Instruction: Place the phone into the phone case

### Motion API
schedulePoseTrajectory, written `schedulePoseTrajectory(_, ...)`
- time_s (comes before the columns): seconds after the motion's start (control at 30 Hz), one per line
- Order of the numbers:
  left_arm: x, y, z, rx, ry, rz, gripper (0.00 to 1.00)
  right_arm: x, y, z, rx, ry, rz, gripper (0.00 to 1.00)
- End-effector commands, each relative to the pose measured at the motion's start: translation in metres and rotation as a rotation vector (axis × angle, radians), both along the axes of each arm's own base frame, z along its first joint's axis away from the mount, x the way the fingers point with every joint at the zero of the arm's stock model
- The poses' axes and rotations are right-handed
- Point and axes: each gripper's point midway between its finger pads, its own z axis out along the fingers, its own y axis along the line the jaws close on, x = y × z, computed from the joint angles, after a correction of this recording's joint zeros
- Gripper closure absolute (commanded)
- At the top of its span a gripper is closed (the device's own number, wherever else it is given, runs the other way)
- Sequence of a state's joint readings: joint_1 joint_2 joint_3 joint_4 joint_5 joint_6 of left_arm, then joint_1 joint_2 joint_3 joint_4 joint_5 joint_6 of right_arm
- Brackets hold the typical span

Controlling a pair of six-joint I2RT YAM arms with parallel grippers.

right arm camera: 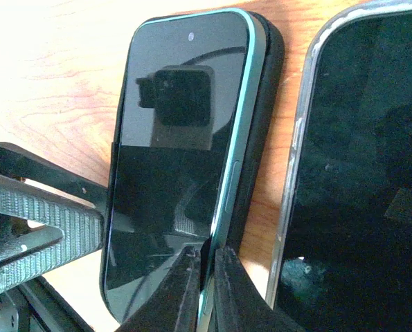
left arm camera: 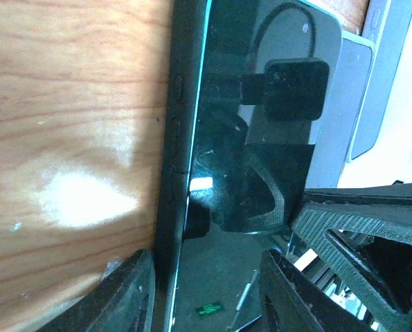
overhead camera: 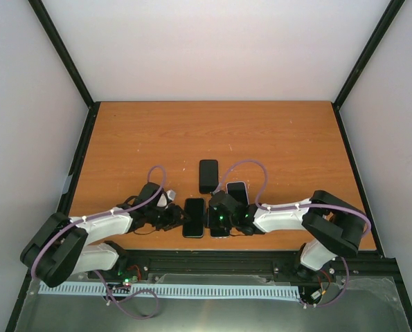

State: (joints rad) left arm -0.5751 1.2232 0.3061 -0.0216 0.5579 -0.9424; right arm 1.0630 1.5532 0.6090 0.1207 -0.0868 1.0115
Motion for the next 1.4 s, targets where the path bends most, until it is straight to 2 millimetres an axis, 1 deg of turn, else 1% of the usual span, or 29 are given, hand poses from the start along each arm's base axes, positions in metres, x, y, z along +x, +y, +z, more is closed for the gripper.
schedulePoseTrajectory(0.0, 0.003, -0.020, 0.022, -0.107, -0.024, -0.041, 0.58, 0.005, 0.027, 0.020, 0.102, -0.033, 0.018, 0.93)
schedulePoseTrajectory(0.13, -0.001, -0.023, 0.027, -0.139, -0.012, -0.028, 0.59, 0.002, 0.028, 0.018, 0.116, -0.023, 0.032, 0.93)
schedulePoseTrajectory(0.23, -0.005, -0.024, 0.031, -0.173, -0.002, -0.033, 0.59, 0.006, 0.019, 0.021, 0.091, -0.036, 0.013, 0.90)
schedulePoseTrajectory(0.3, -0.003, -0.019, 0.028, -0.142, -0.003, -0.020, 0.60, 0.006, 0.010, 0.019, 0.048, -0.036, -0.010, 0.84)
schedulePoseTrajectory(0.37, 0.003, -0.010, 0.023, -0.081, -0.012, 0.009, 0.60, 0.005, 0.003, 0.017, 0.027, -0.025, -0.024, 0.77)
schedulePoseTrajectory(0.47, 0.010, 0.001, 0.020, -0.026, -0.030, 0.040, 0.60, 0.002, -0.002, 0.010, 0.023, 0.000, -0.048, 0.67)
schedulePoseTrajectory(0.6, 0.014, 0.006, 0.015, 0.020, -0.034, 0.052, 0.60, 0.003, 0.001, 0.002, 0.004, 0.020, -0.048, 0.59)
schedulePoseTrajectory(0.8, 0.014, 0.011, 0.003, 0.064, -0.033, 0.053, 0.60, 0.007, 0.009, -0.006, -0.004, 0.028, -0.053, 0.53)
schedulePoseTrajectory(0.9, 0.011, 0.008, 0.001, 0.040, -0.026, 0.036, 0.60, 0.008, 0.019, -0.002, 0.039, 0.030, -0.037, 0.51)
schedulePoseTrajectory(1.1, 0.007, 0.002, -0.001, -0.009, -0.008, 0.023, 0.67, 0.011, 0.031, 0.009, 0.150, 0.051, -0.026, 0.49)
schedulePoseTrajectory(1.17, 0.006, 0.001, -0.001, -0.019, -0.006, 0.018, 0.69, 0.014, 0.032, 0.018, 0.210, 0.043, -0.030, 0.49)
schedulePoseTrajectory(1.27, 0.005, 0.000, 0.000, -0.030, -0.002, 0.015, 0.70, 0.018, 0.034, 0.037, 0.297, 0.018, -0.027, 0.49)
schedulePoseTrajectory(1.37, 0.004, -0.002, 0.002, -0.044, 0.000, 0.014, 0.70, 0.018, 0.040, 0.057, 0.385, 0.002, -0.007, 0.49)
